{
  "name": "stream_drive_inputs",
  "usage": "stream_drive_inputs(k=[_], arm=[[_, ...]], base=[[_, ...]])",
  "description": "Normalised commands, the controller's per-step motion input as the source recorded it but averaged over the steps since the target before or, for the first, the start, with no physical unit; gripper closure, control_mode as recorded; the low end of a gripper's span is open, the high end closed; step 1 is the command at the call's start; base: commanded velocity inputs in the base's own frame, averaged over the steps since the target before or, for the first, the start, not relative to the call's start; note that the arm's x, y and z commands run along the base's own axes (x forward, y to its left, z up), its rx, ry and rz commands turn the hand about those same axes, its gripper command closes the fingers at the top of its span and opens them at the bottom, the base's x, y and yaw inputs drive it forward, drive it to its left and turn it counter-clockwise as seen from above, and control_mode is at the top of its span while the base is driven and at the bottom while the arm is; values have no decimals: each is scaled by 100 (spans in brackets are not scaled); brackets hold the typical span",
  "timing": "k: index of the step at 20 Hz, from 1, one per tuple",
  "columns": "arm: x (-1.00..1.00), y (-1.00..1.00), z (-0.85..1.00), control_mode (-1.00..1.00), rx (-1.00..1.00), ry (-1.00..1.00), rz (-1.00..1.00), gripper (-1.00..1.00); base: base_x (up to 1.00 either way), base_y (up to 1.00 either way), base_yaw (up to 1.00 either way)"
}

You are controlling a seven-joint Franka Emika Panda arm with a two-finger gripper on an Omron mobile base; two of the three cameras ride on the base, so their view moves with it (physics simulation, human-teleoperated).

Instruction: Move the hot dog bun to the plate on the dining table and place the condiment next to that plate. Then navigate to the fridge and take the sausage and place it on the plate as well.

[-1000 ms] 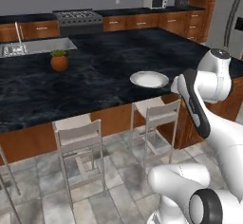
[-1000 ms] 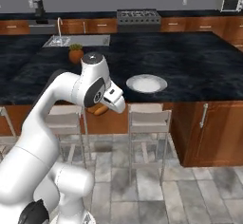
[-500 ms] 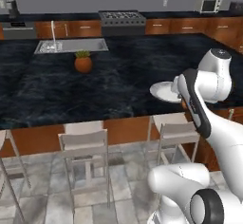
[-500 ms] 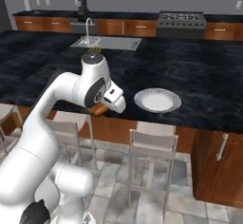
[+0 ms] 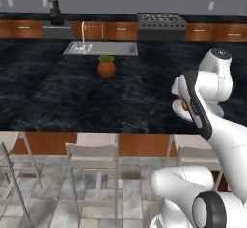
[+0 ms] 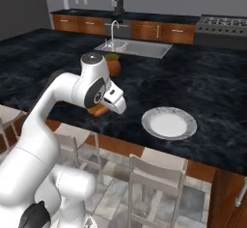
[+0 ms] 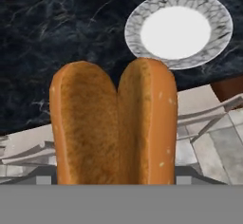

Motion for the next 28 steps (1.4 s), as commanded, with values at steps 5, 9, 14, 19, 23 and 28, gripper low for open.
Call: stream_drive_inputs(k=[5,9,14,19,23,28], arm=[[0,0,0,100,0,0,0,100],[9,-20,-7,-100,3,1,2,100],[72,-66,-29,-100,8,5,7,100],[87,-19,-53,-100,1,6,3,100],[79,0,-62,-100,0,6,1,100],[66,-2,-58,-100,0,7,0,100]], base=[[22,-91,20],[18,-67,8],[0,0,0],[0,0,0],[0,0,0],[0,0,0]])
